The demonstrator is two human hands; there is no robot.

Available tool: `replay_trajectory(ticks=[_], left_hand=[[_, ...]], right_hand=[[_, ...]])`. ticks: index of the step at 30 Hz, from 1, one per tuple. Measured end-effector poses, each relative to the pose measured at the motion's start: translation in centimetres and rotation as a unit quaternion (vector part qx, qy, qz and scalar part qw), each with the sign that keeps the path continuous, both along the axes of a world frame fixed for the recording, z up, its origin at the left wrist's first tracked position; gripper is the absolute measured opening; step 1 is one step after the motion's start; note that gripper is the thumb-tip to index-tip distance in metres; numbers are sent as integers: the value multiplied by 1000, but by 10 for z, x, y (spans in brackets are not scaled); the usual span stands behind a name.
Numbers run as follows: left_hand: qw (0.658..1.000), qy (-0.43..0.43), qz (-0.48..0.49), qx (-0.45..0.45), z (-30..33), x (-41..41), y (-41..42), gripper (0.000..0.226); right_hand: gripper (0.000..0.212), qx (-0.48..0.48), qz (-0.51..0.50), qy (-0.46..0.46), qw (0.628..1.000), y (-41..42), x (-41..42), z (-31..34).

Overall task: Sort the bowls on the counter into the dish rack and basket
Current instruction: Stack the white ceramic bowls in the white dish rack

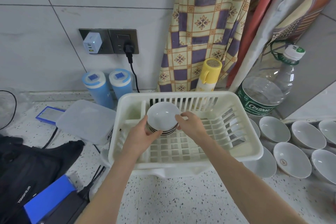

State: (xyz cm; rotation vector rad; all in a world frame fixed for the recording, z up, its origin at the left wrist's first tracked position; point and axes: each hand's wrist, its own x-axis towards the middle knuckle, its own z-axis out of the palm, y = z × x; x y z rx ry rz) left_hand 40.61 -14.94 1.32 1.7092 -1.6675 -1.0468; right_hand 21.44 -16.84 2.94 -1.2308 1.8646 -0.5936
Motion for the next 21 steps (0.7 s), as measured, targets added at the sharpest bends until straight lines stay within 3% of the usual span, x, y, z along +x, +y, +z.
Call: replay_trajectory(ticks=[4,7,11,16,21], left_hand=[[1000,-7,4,-3,0,0,0,76],[1000,-16,-1,-7,-1,0,-1,73],[999,-37,7,-11,-1,1,-3,69],[999,-35,23,-26,-4,1,-3,64],[999,-24,40,-20,-8,1,-4,71]], right_hand=[[60,177,-64,-195,963,13,1,-2],[56,189,-68,-291,935,16,6,-7],[36,103,-44,-219,969,15,15,-16],[21,88,-57,-220,970,11,13,-18],[29,94,-51,-222,969,11,12,-17]])
